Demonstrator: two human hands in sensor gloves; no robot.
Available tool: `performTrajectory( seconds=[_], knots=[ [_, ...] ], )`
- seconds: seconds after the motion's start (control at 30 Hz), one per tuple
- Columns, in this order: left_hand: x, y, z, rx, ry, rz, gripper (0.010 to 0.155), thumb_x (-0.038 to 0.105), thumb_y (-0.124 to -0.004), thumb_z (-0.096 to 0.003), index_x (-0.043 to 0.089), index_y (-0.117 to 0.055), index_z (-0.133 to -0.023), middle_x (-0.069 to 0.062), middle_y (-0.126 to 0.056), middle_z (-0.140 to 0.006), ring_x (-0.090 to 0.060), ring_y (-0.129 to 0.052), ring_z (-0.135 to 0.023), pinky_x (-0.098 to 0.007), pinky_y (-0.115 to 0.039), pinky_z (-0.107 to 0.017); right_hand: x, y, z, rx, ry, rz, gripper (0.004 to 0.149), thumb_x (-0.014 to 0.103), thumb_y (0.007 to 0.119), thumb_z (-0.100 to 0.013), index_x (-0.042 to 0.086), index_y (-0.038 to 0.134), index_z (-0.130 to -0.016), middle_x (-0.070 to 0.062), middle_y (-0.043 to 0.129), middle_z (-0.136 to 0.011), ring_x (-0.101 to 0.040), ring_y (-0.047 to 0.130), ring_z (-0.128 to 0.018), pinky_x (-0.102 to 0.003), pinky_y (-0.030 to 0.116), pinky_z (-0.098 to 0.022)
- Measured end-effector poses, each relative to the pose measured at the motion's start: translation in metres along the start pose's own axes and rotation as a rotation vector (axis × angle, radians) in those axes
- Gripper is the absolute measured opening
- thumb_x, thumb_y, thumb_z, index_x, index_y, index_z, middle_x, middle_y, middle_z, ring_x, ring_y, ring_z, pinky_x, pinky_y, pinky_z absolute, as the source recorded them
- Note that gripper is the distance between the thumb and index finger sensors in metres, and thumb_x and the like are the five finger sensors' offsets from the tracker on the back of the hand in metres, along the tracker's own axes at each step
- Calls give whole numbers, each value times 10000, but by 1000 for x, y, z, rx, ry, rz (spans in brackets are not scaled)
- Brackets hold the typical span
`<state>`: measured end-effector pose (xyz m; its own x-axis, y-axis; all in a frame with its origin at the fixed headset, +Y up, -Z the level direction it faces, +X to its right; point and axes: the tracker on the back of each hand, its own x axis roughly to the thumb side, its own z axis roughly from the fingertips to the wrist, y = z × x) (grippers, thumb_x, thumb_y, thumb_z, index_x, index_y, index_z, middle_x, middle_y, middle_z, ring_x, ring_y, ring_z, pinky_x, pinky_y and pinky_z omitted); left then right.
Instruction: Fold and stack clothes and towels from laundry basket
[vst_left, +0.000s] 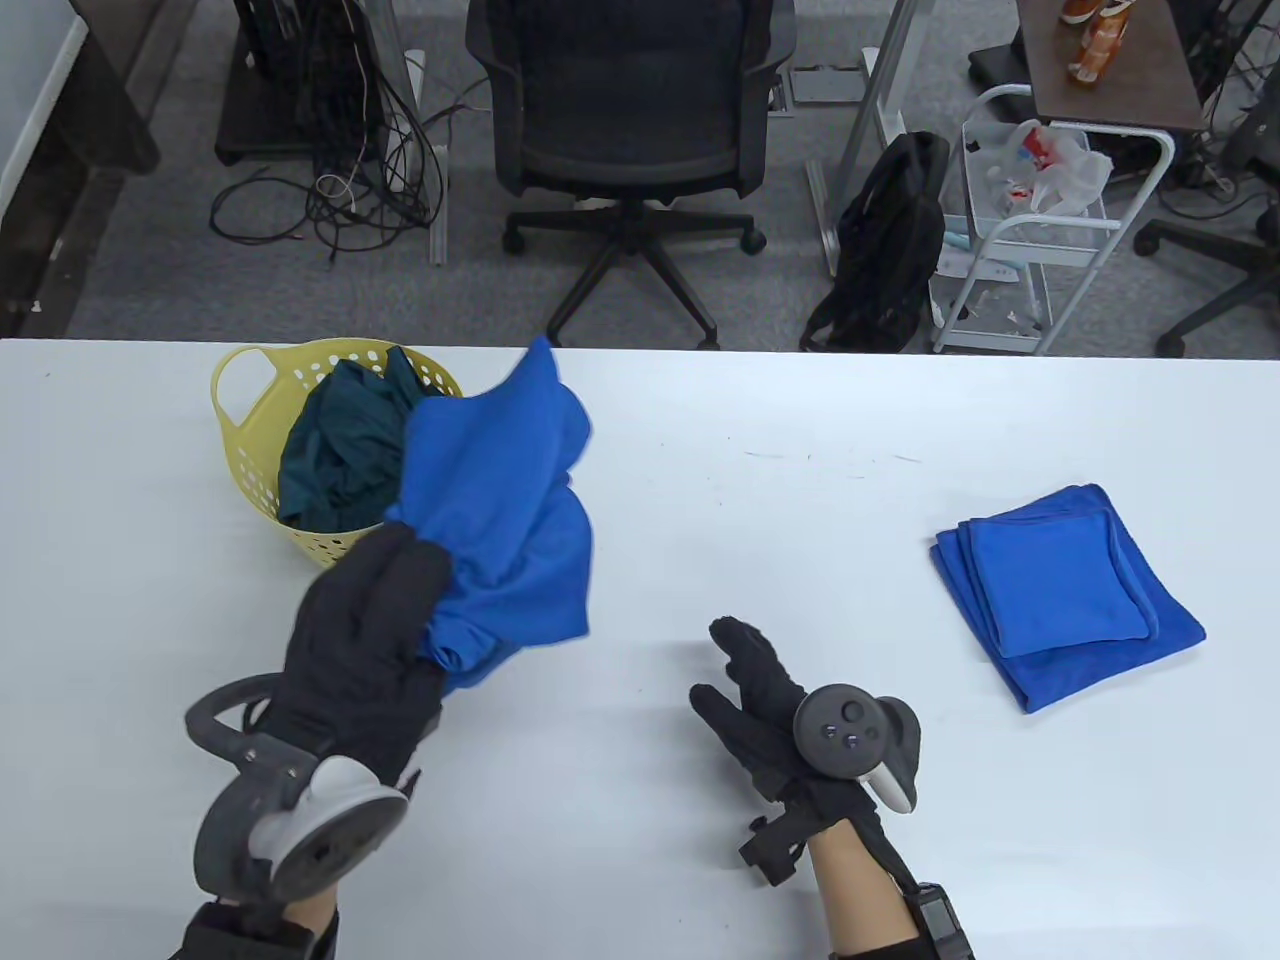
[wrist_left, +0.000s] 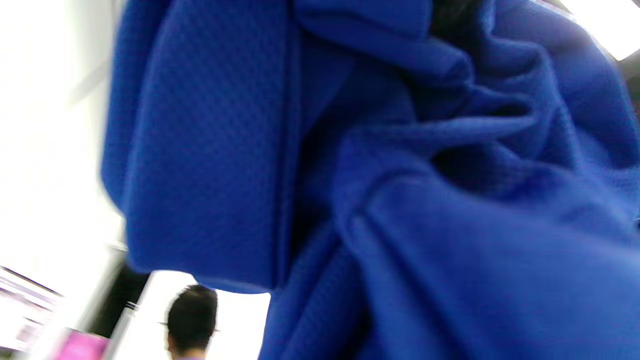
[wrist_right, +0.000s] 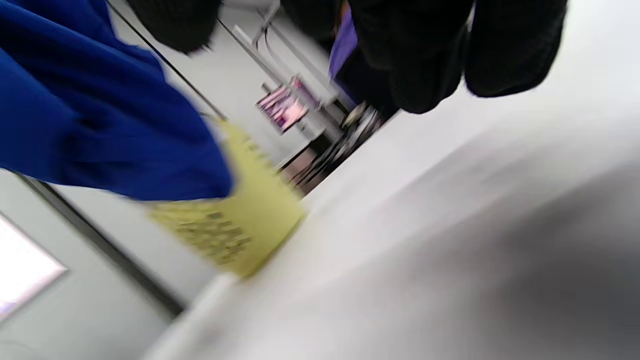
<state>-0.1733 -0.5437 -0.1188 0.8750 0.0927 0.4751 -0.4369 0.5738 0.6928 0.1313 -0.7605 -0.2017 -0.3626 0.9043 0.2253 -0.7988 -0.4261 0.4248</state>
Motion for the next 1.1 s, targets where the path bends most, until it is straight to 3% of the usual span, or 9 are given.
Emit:
performTrajectory(
  seconds=[0.1, 0.17, 0.3, 0.43, 0.6, 0.8, 0.87, 0.93, 1.1],
  knots=[
    [24, -52, 36, -184, -47, 175, 532, 400, -752, -606, 273, -555, -1084, -82, -725, -1072, -120, -969, -821, -379, -843, -695, -3, 23, -6, 250, -103, -750, 984, 687, 448, -598, 99, -101, -1166, -478, 136, -1172, -726, 441, -1009, -836, 524, -631],
    [32, -89, 63, -330, -42, 219, 535, 400, -754, -600, 279, -551, -1080, -71, -714, -1081, -119, -961, -841, -382, -836, -705, 0, 30, -7, 247, -119, -987, 971, 659, 505, -596, 181, -156, -1123, -458, 15, -1155, -756, 333, -1007, -858, 450, -645],
    [30, -141, 105, -627, 16, 360, 568, 382, -815, -565, 276, -566, -1065, -79, -653, -1137, -181, -908, -929, -459, -772, -740, -5, 14, -1, -146, -32, -712, 646, 306, 635, -694, 247, 225, -1191, -292, 390, -1207, -605, 582, -995, -766, 587, -643],
    [4, -157, 111, -997, 94, 373, 817, 572, -846, -476, 319, -484, -1163, -213, -454, -1278, -474, -618, -1130, -654, -649, -753, -5, -3, 7, -234, -16, -513, 494, 229, 685, -659, 217, 488, -1111, -222, 515, -1166, -568, 595, -995, -767, 566, -646],
    [-36, -168, 122, -964, 359, 689, 1244, 668, -811, -428, 50, -73, -1217, -402, -218, -1249, -605, -517, -1121, -724, -593, -737, 7, -8, 9, -271, -131, -559, 502, 278, 685, -662, 207, 482, -1116, -206, 534, -1159, -522, 612, -1006, -733, 557, -677],
    [-38, -178, 127, -961, 447, 863, 1281, 634, -827, -450, 8, 37, -1157, -386, -272, -1254, -556, -580, -1120, -725, -599, -731, 23, 15, -1, 94, -277, -794, 541, 285, 583, -704, 134, 416, -1196, -326, 347, -1224, -632, 404, -1054, -770, 445, -701],
    [-39, -182, 128, -988, 437, 981, 1079, 584, -852, -478, 193, -193, -1238, -167, -586, -1222, -420, -718, -1070, -698, -642, -726, 27, 15, -2, 125, -281, -764, 526, 285, 585, -704, 173, 443, -1198, -374, 229, -1223, -677, 226, -1037, -822, 346, -677],
    [-42, -179, 127, -931, 527, 1061, 551, 488, -832, -556, 334, -662, -1058, -47, -734, -1065, -307, -832, -930, -605, -715, -715, 25, 4, 1, 80, -268, -650, 507, 270, 600, -697, 194, 480, -1183, -423, 195, -1204, -665, 162, -1016, -836, 335, -657],
    [-54, -163, 116, -726, 553, 860, 450, 443, -782, -603, 345, -635, -1017, -147, -771, -1119, -346, -920, -911, -529, -811, -672, 16, -27, 13, -246, -210, -456, 443, 109, 707, -618, 241, 641, -1036, -338, 349, -1203, -628, 360, -1036, -810, 446, -661]
  ],
)
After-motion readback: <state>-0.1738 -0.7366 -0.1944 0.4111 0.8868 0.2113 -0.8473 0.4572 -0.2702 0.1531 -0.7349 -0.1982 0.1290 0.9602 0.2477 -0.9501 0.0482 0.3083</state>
